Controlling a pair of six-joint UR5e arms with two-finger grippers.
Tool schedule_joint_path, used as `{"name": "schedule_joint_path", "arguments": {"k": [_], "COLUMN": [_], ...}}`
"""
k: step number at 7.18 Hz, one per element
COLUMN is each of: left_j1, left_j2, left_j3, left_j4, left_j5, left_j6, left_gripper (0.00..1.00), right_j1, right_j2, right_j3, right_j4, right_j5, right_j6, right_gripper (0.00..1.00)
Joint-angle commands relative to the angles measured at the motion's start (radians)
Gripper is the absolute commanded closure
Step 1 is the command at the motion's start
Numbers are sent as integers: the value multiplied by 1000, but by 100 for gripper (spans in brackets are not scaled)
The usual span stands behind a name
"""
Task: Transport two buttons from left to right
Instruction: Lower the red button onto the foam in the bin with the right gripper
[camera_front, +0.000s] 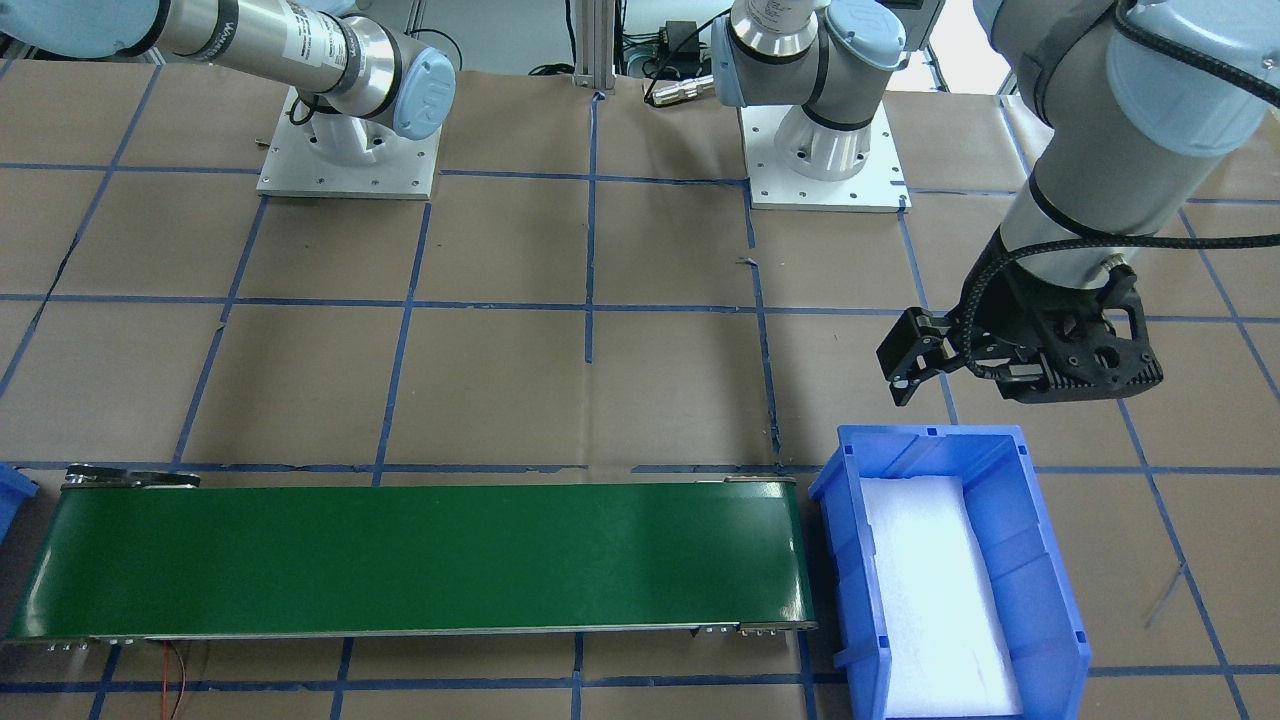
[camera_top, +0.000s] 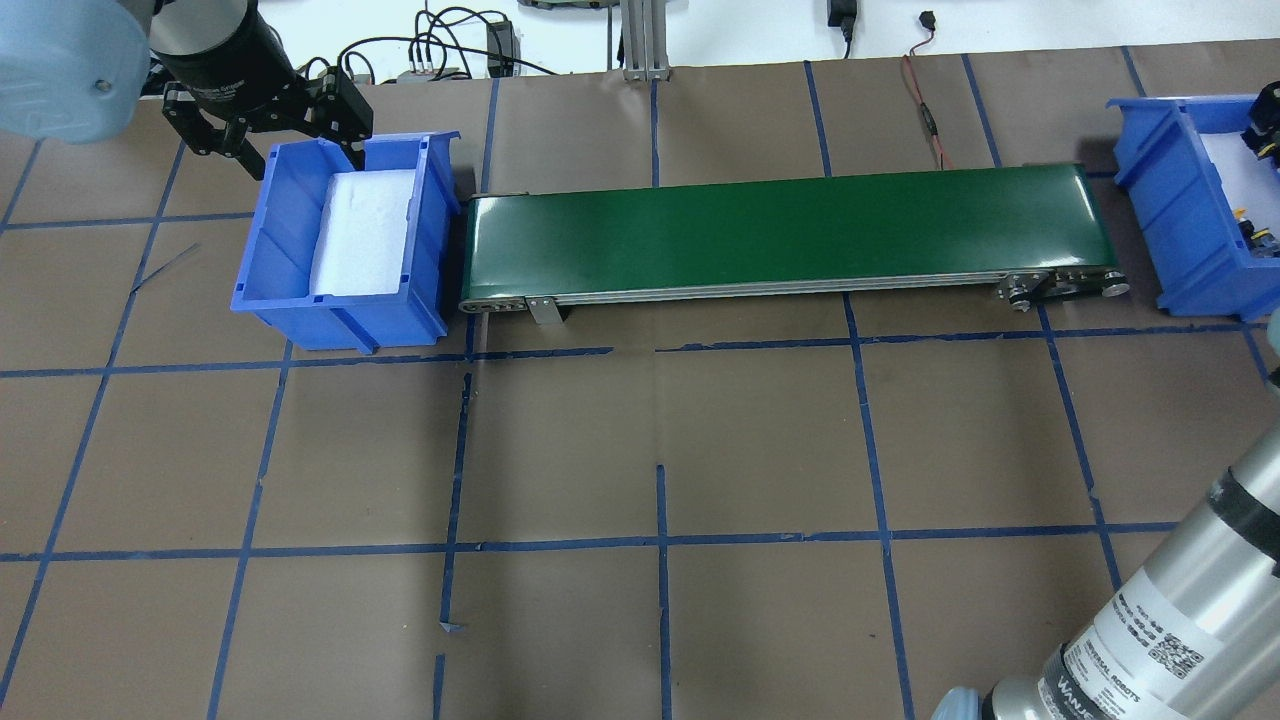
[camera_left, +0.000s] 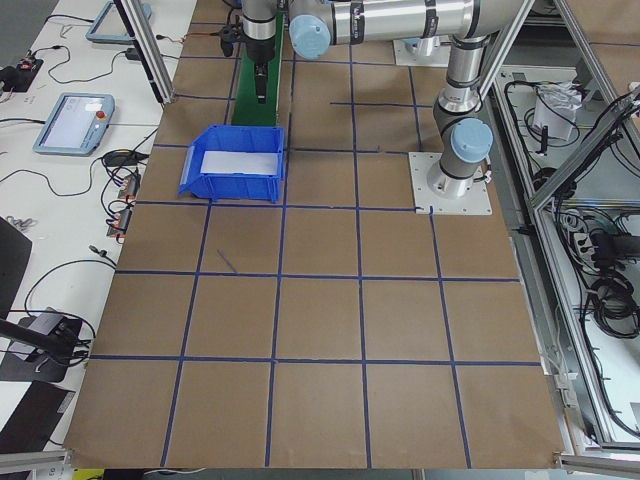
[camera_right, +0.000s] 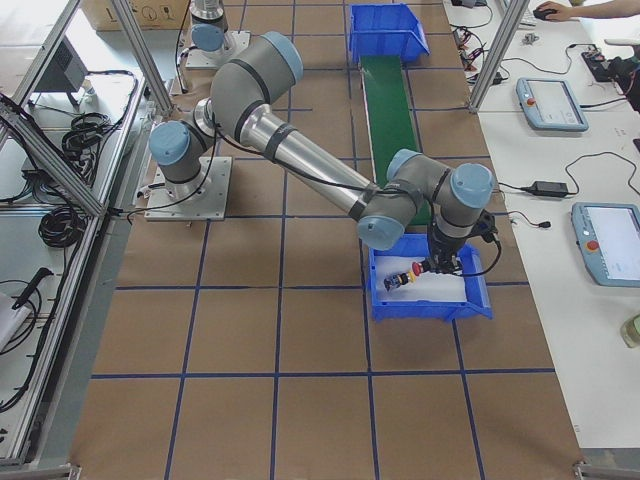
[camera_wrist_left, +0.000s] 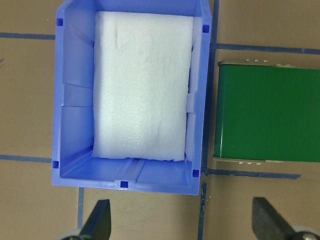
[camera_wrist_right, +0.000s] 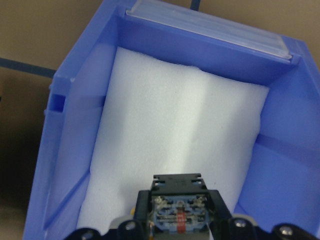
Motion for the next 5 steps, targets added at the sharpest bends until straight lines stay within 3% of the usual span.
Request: {"name": "schedule_joint_path", "arguments": {"k": [1,5], "left_j1": [-1,-1], "left_j2": [6,9], "left_j3": [-10,-10], "left_j4": [-1,-1], "left_j5": [0,-2], "left_j6": [1,1], "left_gripper": [0,0], "right_j1": [8,8], "right_j2": [63,108], "right_j3": [-41,-41], "right_j4": [-18,-69], "right_j5": [5,6], "right_j6": [1,1], "right_gripper": [90,90]}}
